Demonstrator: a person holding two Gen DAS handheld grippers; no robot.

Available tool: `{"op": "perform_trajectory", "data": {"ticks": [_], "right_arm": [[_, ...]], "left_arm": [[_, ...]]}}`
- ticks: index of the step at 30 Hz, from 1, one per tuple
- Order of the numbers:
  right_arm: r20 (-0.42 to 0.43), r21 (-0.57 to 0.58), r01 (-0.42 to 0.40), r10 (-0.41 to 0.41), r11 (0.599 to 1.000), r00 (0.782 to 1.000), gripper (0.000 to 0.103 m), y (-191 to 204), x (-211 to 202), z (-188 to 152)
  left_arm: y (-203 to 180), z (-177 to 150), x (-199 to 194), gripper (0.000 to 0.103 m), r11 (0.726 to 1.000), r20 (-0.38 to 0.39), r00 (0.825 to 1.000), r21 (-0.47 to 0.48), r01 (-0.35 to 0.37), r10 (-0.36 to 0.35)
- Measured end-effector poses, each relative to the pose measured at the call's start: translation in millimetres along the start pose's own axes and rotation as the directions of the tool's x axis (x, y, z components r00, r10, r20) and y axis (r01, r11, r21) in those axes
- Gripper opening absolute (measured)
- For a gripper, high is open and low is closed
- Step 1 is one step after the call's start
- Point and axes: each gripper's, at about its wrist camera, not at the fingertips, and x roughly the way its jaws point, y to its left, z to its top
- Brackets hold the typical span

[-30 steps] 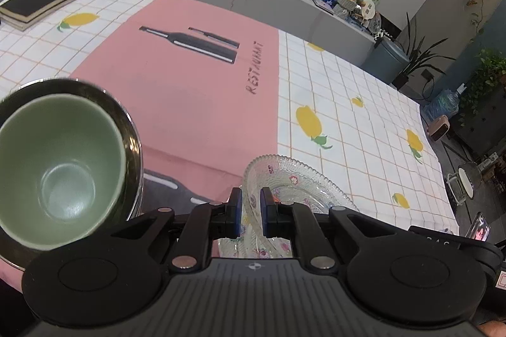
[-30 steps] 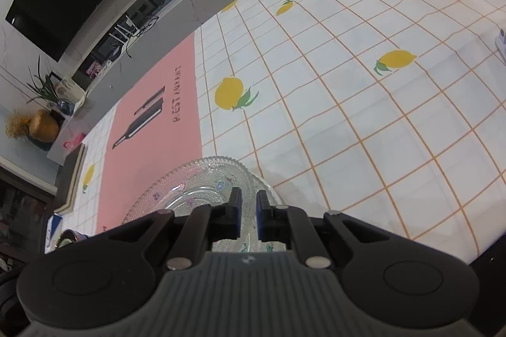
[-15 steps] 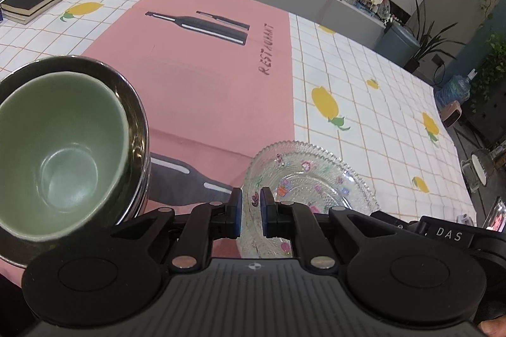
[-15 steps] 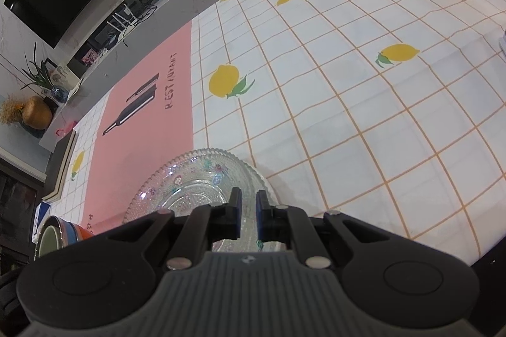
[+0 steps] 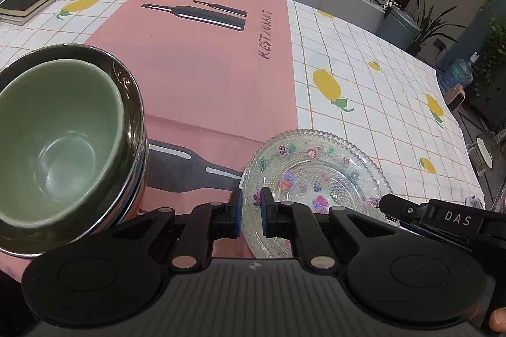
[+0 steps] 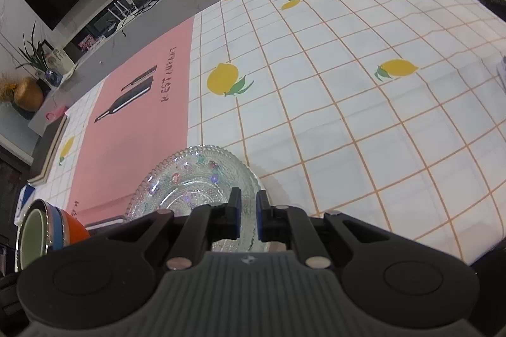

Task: Organize plates and bowls
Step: 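Carry the small glass plate over the glass plate stack, then lower the small glass plate onto the stack and open both grippers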

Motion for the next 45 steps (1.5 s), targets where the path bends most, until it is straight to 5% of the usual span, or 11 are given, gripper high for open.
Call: {"op": "perform_trajectory", "data": {"ticks": [13,16,19,26,33,35,45], "right_arm": [[0.023,-0.093,0.074,-0.072,0.993,0.997,0.006,8,-1,-7],[0.042,-0.113,0.098,-0.094,0.989,0.995,0.011,11,-3,-8],[0.055,-0.119,0.106,-0.100,0.987,0.994,0.029,13,-7,-7],[0.095,-0.155,0.121,-0.107,0.980,0.990,0.042,21,-22,-4],[0.117,-0.181,0.071,-0.050,0.981,0.992,0.052,38,-39,0],[0.125,-0.179,0.066,-0.044,0.982,0.991,0.066,46,-43,2],[0.039,-0.193,-0.055,0.064,0.980,0.997,0.068,94,-37,1]], "left_arm": [[-10,-3,-1,0.012,0.998,0.018,0.999,0.053,-0.036,0.035],[-12,-3,-1,0.016,0.995,0.025,0.998,0.075,-0.065,0.063],[-12,-4,-4,0.026,0.994,0.036,0.997,0.085,-0.070,0.067],[-18,0,-25,0.037,0.989,0.080,0.995,0.130,-0.076,0.066],[-22,18,-61,0.044,0.979,0.161,0.987,0.195,-0.058,0.027],[-20,25,-71,0.044,0.976,0.172,0.985,0.209,-0.056,0.020],[22,51,-98,0.058,0.967,0.182,0.979,0.219,-0.128,0.089]]}}
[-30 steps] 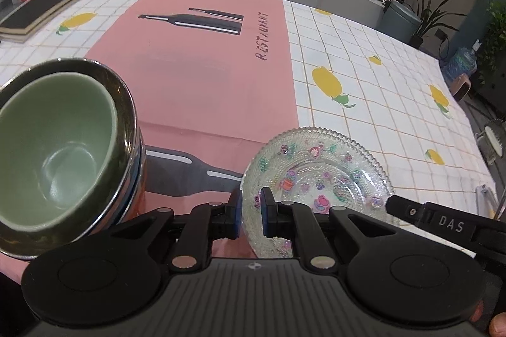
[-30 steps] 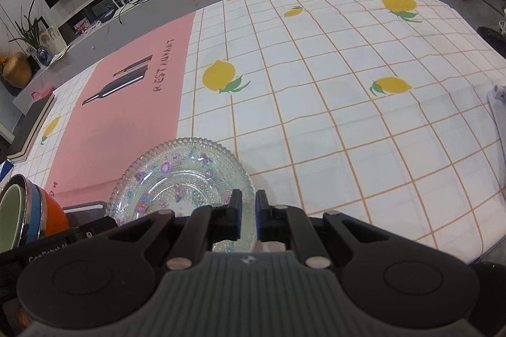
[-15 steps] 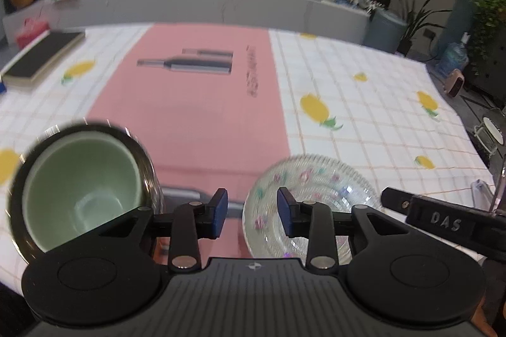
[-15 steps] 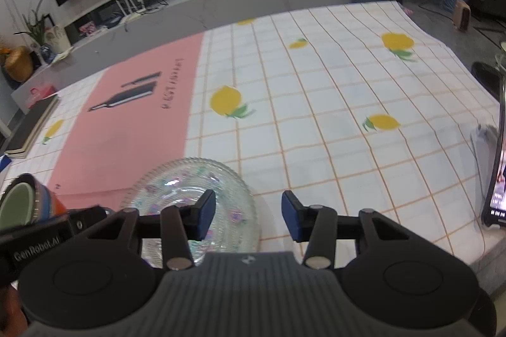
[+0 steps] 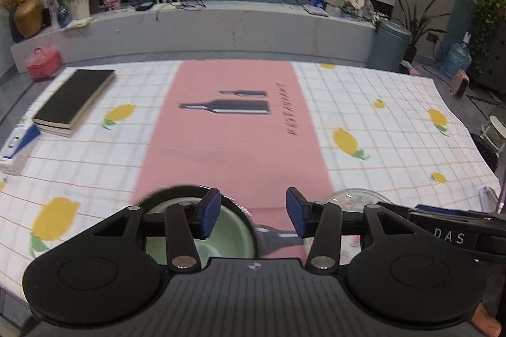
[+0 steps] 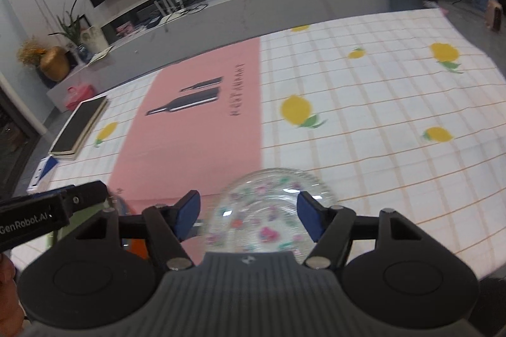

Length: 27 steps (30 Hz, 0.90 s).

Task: Organize plates and bowls
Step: 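Lower the small glass plate onto the stack and open both grippers, then reach both grippers to the rim of the steel bowl stack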

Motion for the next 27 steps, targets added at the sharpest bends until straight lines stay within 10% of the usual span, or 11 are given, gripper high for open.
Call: {"op": "perform_trajectory", "data": {"ticks": [16,27], "right_arm": [[-0.195,0.039,-0.135,0.140,0.990,0.971,0.080,66,52,-9],[-0.286,0.091,-0.132,0.153,0.987,0.946,0.077,78,82,-23]], "left_arm": [[96,-13,-4,0.073,0.990,-0.038,0.997,-0.126,-0.066,0.061],[120,-38,17,0.073,0.973,-0.130,0.990,-0.230,0.020,-0.051]]}}
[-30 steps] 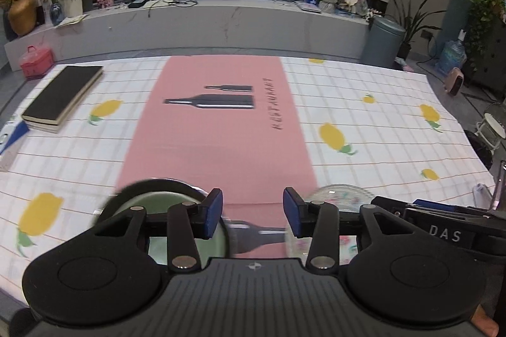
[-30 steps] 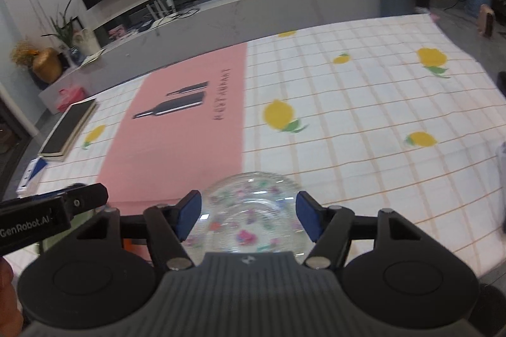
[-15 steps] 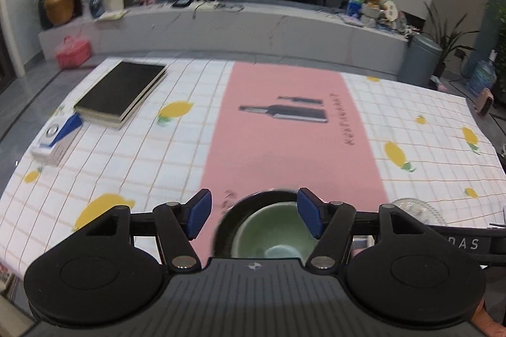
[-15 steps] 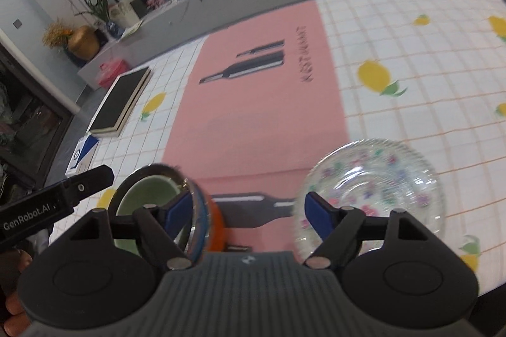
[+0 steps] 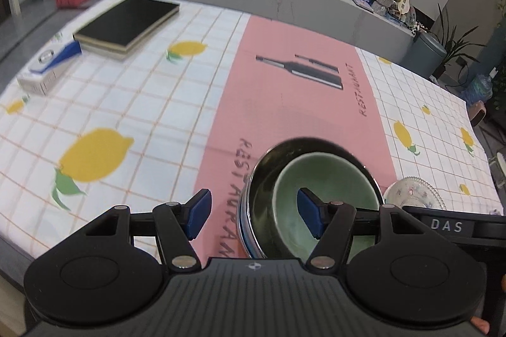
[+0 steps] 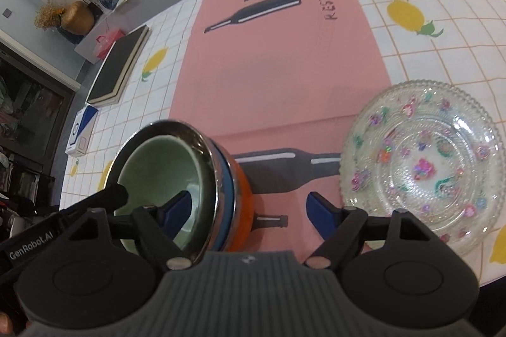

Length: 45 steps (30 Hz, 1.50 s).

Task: Organize plates and bowls
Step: 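Reach both grippers to the rim of the steel bowl stack, then close both grippers on the steel bowl stack rim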

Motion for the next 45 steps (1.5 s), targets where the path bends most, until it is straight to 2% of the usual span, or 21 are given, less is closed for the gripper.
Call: {"op": "perform_trajectory", "data": {"ticks": [13,19,24,45], "right_arm": [[-0.073,0.061,-0.011,0.015,0.998,0.997,0.066,-2,29,1],[-0.087,0.125,-0.065,0.076,0.990,0.993,0.062,-7,37,5],[-0.099,0.194,-0.138,0.159,0.971,0.982,0.049,-14,41,6],[-0.096,0.215,-0.140,0.164,0.967,0.982,0.047,-16,39,6]], "left_arm": [[10,-6,33,0.070,0.990,-0.102,0.990,-0.107,0.091,-0.102],[19,-7,48,0.066,0.979,-0.147,0.982,-0.180,0.095,-0.122],[24,-9,55,0.066,0.961,-0.148,0.974,-0.241,0.135,-0.174],[27,-10,53,0.062,0.948,-0.125,0.976,-0.286,0.137,-0.179]]}}
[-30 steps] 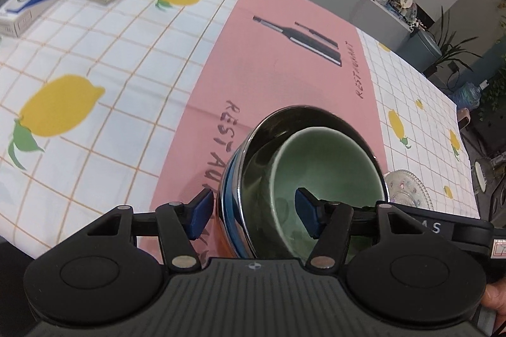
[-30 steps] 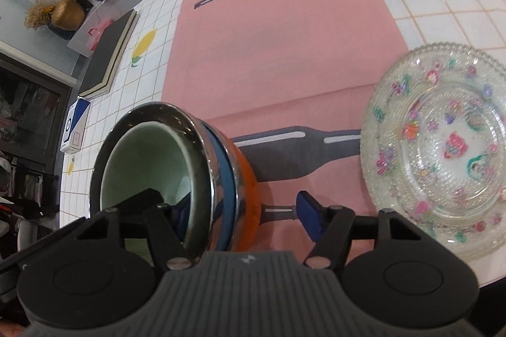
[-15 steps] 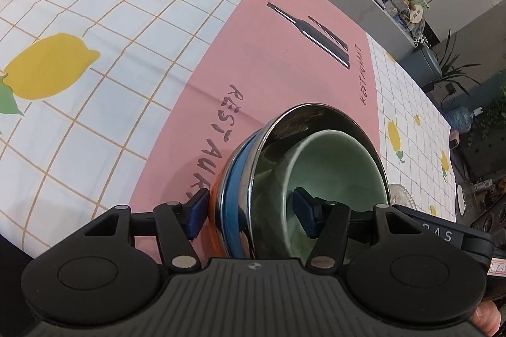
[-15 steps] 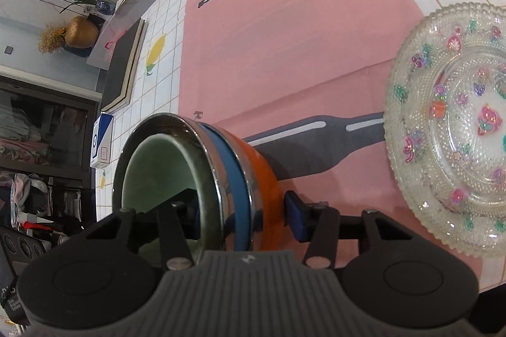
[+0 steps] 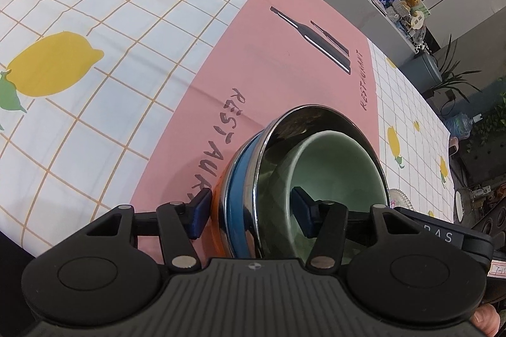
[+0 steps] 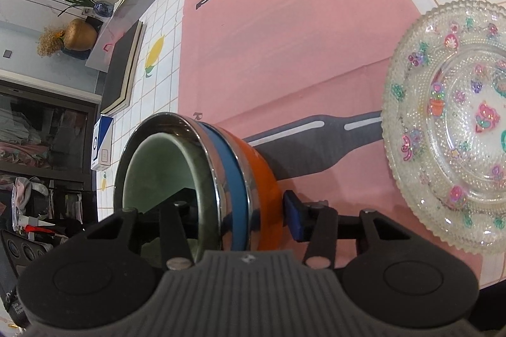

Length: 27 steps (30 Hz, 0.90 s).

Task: Organize plates and bowls
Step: 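Close both grippers on the steel bowl stack rim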

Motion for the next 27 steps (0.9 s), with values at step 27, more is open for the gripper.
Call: {"op": "perform_trajectory", "data": {"ticks": [27], "right_arm": [[0.094,0.023,-0.026,0.023,0.999,0.995,0.047,-33,-75,10]], "left_arm": [[-69,-12,-4,0.059,0.995,0.016,0.998,0.089,0.054,-0.055]]}}
